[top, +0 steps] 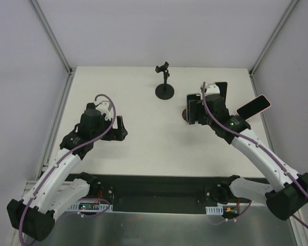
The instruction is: Remove the phone from the phone stand
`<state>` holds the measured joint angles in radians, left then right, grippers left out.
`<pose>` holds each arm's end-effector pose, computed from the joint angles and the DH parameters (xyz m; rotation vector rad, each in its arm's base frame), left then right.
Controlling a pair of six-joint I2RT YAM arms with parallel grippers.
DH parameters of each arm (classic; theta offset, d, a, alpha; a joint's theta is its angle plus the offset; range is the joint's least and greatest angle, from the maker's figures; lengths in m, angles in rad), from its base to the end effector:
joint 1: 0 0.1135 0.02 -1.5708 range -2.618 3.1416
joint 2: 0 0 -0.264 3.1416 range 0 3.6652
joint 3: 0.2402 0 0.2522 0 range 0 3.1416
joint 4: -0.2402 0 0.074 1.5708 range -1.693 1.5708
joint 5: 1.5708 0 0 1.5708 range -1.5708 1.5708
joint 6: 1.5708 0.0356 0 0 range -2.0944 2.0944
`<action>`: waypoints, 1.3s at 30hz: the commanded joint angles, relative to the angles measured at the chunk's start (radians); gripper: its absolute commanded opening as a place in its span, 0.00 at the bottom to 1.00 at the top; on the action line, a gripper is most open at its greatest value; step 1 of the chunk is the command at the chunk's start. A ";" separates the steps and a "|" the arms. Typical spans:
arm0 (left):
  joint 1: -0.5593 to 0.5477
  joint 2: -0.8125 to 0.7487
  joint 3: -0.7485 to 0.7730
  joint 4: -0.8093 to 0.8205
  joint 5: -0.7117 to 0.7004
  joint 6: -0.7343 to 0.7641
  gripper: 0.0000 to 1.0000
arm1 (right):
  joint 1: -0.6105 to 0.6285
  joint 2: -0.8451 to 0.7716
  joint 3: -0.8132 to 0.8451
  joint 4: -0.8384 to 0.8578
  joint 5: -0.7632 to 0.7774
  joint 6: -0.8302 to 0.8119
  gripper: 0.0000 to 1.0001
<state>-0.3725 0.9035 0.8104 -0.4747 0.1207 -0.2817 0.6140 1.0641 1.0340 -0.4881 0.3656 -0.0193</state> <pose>0.1831 -0.0762 0.2990 0.1708 2.1710 -0.5079 0.1967 0.1231 0.3438 -0.4270 2.0068 -0.0133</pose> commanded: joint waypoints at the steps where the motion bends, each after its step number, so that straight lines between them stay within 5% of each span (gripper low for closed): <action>1: -0.002 -0.162 -0.138 0.082 -0.041 -0.034 0.99 | -0.083 0.121 0.084 0.042 -0.103 -0.005 0.96; 5: -0.003 -0.302 -0.223 0.125 -0.033 -0.014 0.99 | -0.151 0.235 0.133 0.083 -0.177 -0.027 0.96; 13: 0.004 -0.258 -0.209 0.194 -0.061 0.055 0.99 | -0.233 0.378 0.166 0.204 -0.298 -0.111 0.96; 29: 0.009 -0.267 -0.220 0.194 -0.076 0.084 0.99 | -0.545 0.507 0.193 0.307 -0.997 -0.287 0.98; 39: 0.009 -0.238 -0.217 0.196 -0.053 0.082 0.99 | -0.551 0.643 0.328 0.204 -1.031 -0.393 0.91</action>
<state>-0.3714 0.6617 0.5823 -0.3111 0.0505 -0.2188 0.0624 1.6875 1.2907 -0.2626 -0.5949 -0.3569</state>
